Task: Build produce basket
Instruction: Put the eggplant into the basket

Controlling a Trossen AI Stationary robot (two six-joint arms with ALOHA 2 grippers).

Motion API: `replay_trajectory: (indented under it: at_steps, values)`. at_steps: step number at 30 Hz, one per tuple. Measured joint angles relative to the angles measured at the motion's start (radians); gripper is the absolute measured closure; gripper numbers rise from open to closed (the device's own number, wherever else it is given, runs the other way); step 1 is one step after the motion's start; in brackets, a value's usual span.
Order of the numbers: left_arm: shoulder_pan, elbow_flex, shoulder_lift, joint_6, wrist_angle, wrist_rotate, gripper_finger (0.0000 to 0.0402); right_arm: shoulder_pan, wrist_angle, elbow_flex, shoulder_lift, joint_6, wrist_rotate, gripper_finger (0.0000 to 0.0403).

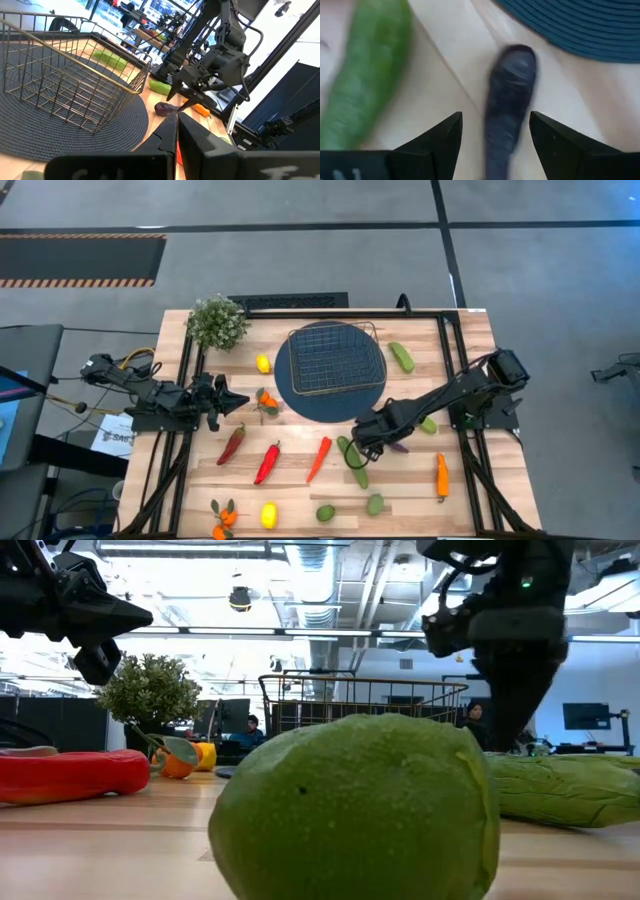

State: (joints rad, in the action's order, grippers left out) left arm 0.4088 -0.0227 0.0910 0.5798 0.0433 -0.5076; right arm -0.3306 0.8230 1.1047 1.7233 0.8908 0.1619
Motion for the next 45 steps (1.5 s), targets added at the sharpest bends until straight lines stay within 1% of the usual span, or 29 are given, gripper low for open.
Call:
replay_trajectory:
  at_steps: [6,14,20,23,24,26,27,29,31,32,36,40,42,45]
  values:
    - [0.000,0.000,0.000,0.000,0.000,0.000,0.0401,0.008,-0.070,-0.045,-0.001,0.002,0.006,0.0149]
    - [0.000,0.000,0.000,0.000,0.000,0.000,0.0401,0.020,-0.076,-0.069,-0.001,0.001,0.010,0.0149]
    - [0.000,0.000,0.000,0.000,0.000,-0.001,0.0401,0.025,-0.125,-0.118,-0.001,0.002,0.006,0.0149]
    - [0.000,0.000,0.000,0.000,0.000,-0.001,0.0402,0.025,-0.124,-0.123,-0.001,0.025,0.000,0.0154]
    - [0.000,0.000,0.000,0.000,0.000,-0.001,0.0401,0.025,-0.125,-0.123,-0.001,0.035,-0.001,0.0160]
    - [0.000,0.000,0.000,0.001,0.000,-0.001,0.0401,0.030,-0.125,-0.123,-0.001,0.064,-0.017,0.0185]
    - [0.000,0.000,0.000,0.001,0.000,-0.001,0.0402,0.033,-0.124,-0.120,-0.001,0.076,-0.036,0.0205]
    - [0.000,0.000,0.000,0.001,0.000,-0.001,0.0402,0.034,-0.123,-0.108,-0.001,0.081,-0.068,0.0258]
    - [0.000,0.000,0.000,0.001,0.000,-0.001,0.0401,0.033,-0.124,-0.088,-0.001,0.080,-0.085,0.0312]
    - [0.000,0.000,0.000,0.001,0.000,-0.001,0.0401,0.029,-0.125,-0.076,-0.001,0.080,-0.089,0.0321]
    - [0.000,0.000,0.000,0.004,0.000,-0.001,0.0401,0.018,-0.113,0.006,-0.010,0.080,-0.090,0.0322]
    - [0.000,0.000,0.000,0.007,0.000,-0.001,0.0401,0.019,-0.042,0.162,-0.011,0.057,-0.084,0.0322]
    - [0.000,0.000,0.000,0.008,0.000,-0.001,0.0401,0.019,0.001,0.267,-0.011,0.012,-0.059,0.0322]
    - [0.000,0.000,0.000,0.008,0.000,0.000,0.0401,0.032,0.077,0.422,-0.011,-0.079,0.021,0.0322]
